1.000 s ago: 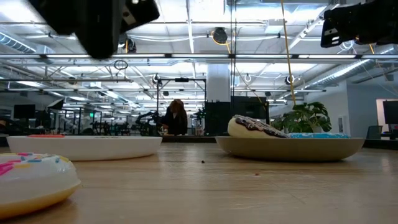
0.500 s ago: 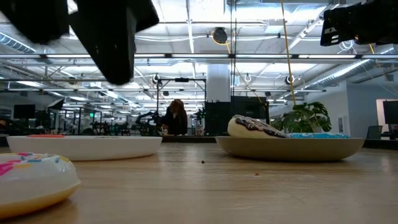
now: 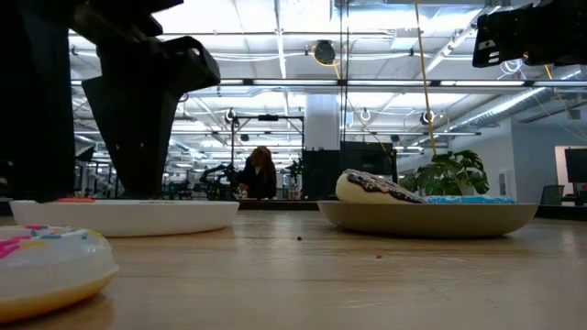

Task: Pick & Place donuts
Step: Put the small white donut on the white plate

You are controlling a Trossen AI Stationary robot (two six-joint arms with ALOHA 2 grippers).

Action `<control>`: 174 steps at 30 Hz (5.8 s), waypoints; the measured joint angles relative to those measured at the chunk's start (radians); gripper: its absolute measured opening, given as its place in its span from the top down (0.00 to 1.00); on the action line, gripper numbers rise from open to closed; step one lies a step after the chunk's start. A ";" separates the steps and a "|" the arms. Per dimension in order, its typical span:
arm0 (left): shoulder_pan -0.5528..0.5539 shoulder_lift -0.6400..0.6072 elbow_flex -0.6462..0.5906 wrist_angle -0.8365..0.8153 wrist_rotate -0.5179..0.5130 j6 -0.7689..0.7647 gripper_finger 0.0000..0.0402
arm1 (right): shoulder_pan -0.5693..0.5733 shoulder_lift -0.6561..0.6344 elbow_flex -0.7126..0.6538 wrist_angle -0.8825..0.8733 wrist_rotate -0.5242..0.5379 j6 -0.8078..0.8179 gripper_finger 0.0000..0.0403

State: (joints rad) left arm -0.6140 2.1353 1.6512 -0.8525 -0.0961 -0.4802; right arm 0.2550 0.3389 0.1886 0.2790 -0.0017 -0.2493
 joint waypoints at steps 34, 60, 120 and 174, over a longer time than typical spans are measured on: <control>0.017 0.010 -0.108 0.140 0.131 -0.016 0.90 | 0.000 0.000 0.000 0.005 0.000 -0.002 1.00; 0.108 0.012 0.240 -0.447 0.038 0.155 0.96 | 0.000 0.000 0.000 0.004 0.000 -0.002 1.00; 0.429 -0.188 -0.267 -0.137 0.061 0.302 0.98 | 0.000 0.000 0.000 0.000 0.000 -0.025 1.00; 0.448 -0.257 -0.313 -0.108 0.068 0.229 0.30 | 0.000 0.000 0.000 0.005 0.000 -0.033 1.00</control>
State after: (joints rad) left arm -0.1658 1.8782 1.3378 -0.9609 -0.0286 -0.2509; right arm 0.2550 0.3389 0.1886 0.2844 -0.0013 -0.2821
